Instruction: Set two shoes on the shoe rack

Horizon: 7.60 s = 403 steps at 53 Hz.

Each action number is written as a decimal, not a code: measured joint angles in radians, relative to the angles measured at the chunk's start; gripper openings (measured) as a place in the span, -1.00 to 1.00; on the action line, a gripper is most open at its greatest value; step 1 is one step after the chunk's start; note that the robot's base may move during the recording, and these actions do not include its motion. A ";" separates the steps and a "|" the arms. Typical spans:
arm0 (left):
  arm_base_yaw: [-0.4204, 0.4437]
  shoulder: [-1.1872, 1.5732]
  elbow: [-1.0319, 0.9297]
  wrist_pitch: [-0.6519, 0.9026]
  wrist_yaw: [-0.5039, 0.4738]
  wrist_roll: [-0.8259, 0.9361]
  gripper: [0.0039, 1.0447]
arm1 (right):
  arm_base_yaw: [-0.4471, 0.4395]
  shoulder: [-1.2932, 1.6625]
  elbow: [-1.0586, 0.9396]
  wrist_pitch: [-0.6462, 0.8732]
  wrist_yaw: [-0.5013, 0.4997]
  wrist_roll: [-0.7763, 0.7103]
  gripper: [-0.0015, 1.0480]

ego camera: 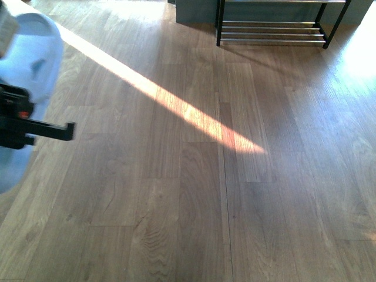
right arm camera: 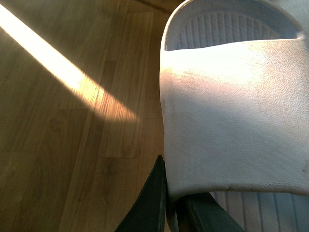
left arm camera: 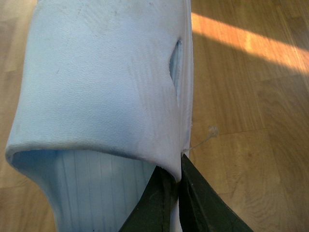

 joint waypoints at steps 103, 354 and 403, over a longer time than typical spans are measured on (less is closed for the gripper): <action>0.010 -0.228 -0.066 -0.084 -0.028 0.008 -0.97 | 0.000 0.000 0.000 0.000 0.000 0.000 -0.97; 0.011 -0.224 -0.067 -0.084 -0.027 0.008 -0.97 | 0.219 0.866 1.453 -0.702 0.281 0.146 -0.38; 0.011 -0.224 -0.067 -0.084 -0.027 0.008 -0.97 | 0.043 0.077 0.100 0.246 -0.198 0.233 0.82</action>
